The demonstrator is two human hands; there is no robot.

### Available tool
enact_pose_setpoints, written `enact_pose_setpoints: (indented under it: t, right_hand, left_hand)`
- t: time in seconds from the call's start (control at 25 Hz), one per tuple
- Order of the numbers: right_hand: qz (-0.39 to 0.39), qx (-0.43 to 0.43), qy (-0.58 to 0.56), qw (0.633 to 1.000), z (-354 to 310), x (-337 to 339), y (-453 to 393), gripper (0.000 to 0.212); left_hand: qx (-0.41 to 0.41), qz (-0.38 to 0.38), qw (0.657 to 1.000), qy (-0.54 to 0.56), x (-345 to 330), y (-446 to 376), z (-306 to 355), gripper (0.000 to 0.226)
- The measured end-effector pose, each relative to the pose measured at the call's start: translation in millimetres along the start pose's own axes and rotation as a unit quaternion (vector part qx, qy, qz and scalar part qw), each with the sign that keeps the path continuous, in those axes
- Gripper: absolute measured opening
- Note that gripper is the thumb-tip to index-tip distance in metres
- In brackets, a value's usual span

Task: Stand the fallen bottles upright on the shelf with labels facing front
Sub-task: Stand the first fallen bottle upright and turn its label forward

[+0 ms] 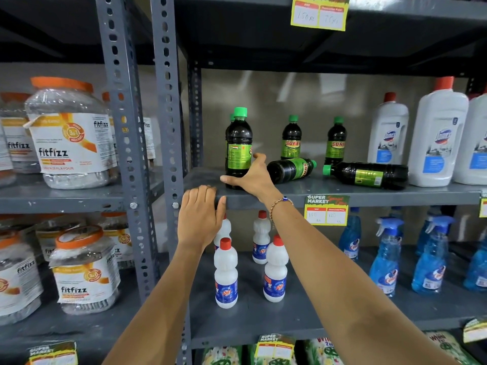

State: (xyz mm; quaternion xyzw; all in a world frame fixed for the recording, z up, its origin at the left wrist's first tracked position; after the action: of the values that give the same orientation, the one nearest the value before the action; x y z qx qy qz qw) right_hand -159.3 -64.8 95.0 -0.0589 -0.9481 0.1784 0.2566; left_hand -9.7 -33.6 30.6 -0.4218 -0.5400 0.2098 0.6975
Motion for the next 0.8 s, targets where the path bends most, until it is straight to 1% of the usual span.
enact_pose_setpoints:
  t: [0.08, 0.16, 0.2, 0.28, 0.36, 0.4, 0.48, 0.52, 0.6, 0.64, 0.68, 0.72, 0.76, 0.8]
  right_hand:
    - [-0.043, -0.013, -0.047, 0.998, -0.6, 2.7, -1.2, 0.093]
    - [-0.062, -0.025, -0.049, 0.997, 0.9, 4.8, -0.3, 0.087]
    - [-0.052, -0.024, -0.025, 0.998, 1.9, 3.9, -0.2, 0.086]
    - [-0.008, -0.011, 0.039, 0.999, 1.0, 1.7, 0.1, 0.09]
    - [-0.007, -0.002, 0.053, 0.999, -0.2, -0.3, -1.2, 0.095]
    - [-0.018, -0.002, 0.023, 1.0, 0.0, 0.3, -2.7, 0.092]
    - [-0.047, -0.012, -0.055, 0.997, 1.5, 3.2, -2.8, 0.077]
    - [-0.047, -0.015, -0.068, 0.996, 2.5, 3.9, -2.7, 0.072]
    - [-0.004, -0.006, -0.014, 1.0, 2.4, 3.5, 0.0, 0.074]
    - [0.022, 0.002, 0.032, 0.999, 0.4, 3.6, 1.9, 0.08]
    - [0.032, 0.002, 0.071, 0.997, -1.1, 2.9, 1.8, 0.086]
    - [0.025, -0.001, 0.088, 0.996, -1.8, 2.2, 1.2, 0.09]
    - [0.005, -0.007, 0.086, 0.996, -2.0, 1.4, 1.1, 0.088]
    - [-0.016, -0.012, 0.055, 0.998, -1.8, 1.5, 0.5, 0.08]
  left_hand:
    - [0.0, -0.006, 1.0, -0.006, 0.3, -0.5, 0.4, 0.046]
    - [-0.001, -0.008, 1.0, -0.012, -0.5, -0.4, 0.6, 0.046]
    - [0.0, -0.007, 1.0, -0.013, -0.8, -0.4, 0.4, 0.046]
    - [0.001, -0.006, 1.0, -0.01, -1.0, -0.7, -0.1, 0.045]
    - [0.0, -0.002, 1.0, -0.007, 0.1, -0.5, -0.1, 0.044]
    - [-0.001, 0.0, 1.0, -0.005, 0.9, -0.4, 0.5, 0.043]
    - [-0.003, 0.003, 1.0, 0.0, 1.5, -0.1, 1.5, 0.042]
    - [-0.004, 0.004, 1.0, -0.001, 1.6, -0.3, 1.8, 0.042]
    - [-0.005, 0.0, 1.0, -0.001, 2.2, -0.9, 1.9, 0.042]
    - [-0.006, -0.001, 1.0, 0.001, 1.9, -0.7, 2.1, 0.042]
    - [-0.005, -0.003, 1.0, 0.004, 1.9, -0.6, 2.4, 0.043]
    - [-0.005, -0.004, 1.0, 0.006, 1.6, -0.9, 2.5, 0.043]
    - [-0.005, -0.006, 1.0, 0.008, 1.0, -1.0, 2.3, 0.044]
    - [-0.005, -0.008, 1.0, 0.009, 0.6, -1.2, 2.0, 0.045]
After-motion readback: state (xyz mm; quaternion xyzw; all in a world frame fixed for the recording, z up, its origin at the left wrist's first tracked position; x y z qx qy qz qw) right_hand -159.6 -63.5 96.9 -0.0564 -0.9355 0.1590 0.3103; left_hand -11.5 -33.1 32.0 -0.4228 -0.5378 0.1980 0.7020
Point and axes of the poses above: each hand's wrist, its own y-axis away from the middle knuckle, its own x-axis out of the back of the hand, z = x × y, the point moved 5 cm from there along -y, towards the middle knuckle, and after that the axes turned 8 degrees about -z, right-handed, at the moved point
